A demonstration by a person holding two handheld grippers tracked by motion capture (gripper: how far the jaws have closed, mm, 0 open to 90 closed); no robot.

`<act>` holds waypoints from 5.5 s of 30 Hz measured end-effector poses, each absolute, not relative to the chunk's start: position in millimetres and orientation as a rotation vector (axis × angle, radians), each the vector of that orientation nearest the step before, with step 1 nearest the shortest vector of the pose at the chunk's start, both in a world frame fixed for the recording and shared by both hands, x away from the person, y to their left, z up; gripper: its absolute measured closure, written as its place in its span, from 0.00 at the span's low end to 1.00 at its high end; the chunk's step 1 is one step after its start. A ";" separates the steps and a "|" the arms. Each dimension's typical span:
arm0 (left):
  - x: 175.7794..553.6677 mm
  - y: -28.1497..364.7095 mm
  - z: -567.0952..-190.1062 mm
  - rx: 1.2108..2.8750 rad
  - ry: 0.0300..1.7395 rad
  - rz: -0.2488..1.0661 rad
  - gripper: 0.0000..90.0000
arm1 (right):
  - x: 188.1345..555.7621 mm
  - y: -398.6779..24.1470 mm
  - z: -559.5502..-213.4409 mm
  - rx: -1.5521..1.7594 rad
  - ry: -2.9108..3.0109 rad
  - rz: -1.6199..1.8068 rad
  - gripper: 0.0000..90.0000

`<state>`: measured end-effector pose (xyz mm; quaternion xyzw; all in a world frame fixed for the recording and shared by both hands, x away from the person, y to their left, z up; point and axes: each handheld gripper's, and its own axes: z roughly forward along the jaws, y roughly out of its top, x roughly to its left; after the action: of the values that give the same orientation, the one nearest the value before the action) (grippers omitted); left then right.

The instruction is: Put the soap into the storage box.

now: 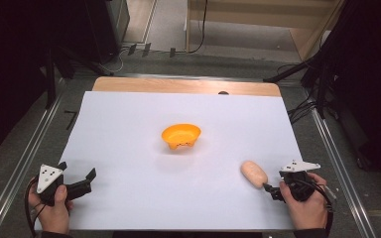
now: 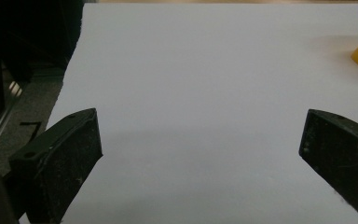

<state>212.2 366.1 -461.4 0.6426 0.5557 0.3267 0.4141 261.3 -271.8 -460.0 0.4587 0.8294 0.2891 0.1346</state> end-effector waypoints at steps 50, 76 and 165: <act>212.3 367.9 -461.6 1.600 1.399 0.801 0.00 | 291.2 -228.5 -448.9 1.347 2.516 0.810 0.30; 212.1 367.6 -461.6 1.601 1.398 0.803 0.00 | 298.9 -221.7 -459.7 1.401 2.566 0.691 0.35; 214.3 363.1 -462.0 1.651 1.393 0.821 0.00 | 380.3 -147.6 -414.8 0.731 2.823 0.766 0.37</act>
<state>214.3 363.1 -462.0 0.6538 0.5515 0.3250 0.4034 380.3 -147.6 -414.8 0.2419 0.9344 0.2537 0.0634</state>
